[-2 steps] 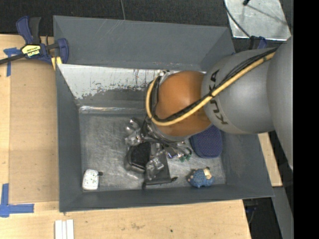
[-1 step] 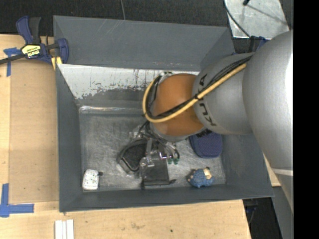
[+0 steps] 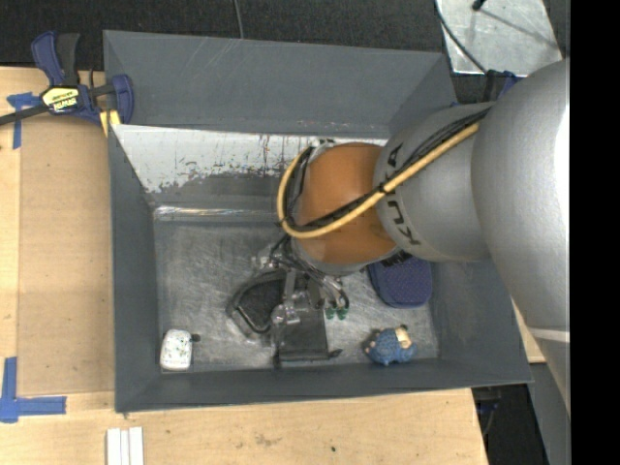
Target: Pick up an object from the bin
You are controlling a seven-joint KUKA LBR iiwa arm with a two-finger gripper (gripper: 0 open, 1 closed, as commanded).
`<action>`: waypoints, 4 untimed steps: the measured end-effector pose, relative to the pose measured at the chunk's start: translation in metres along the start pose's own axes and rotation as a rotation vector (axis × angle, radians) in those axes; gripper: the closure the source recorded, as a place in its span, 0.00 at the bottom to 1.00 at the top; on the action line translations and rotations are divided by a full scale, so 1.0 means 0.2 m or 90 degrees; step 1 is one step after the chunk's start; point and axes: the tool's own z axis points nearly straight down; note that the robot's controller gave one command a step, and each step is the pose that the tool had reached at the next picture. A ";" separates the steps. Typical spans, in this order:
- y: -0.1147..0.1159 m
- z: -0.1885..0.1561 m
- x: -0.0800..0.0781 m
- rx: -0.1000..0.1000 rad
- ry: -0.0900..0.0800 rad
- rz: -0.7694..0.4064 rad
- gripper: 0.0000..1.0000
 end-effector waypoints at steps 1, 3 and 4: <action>-0.06 -0.01 0.18 0.000 -0.022 -0.135 1.00; -0.42 -0.47 -0.05 0.001 0.009 -0.367 1.00; -0.45 -0.90 -0.06 0.004 0.002 -0.358 1.00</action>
Offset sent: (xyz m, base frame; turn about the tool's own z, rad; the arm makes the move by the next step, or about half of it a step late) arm -0.0449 -0.0199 -0.0071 -0.2137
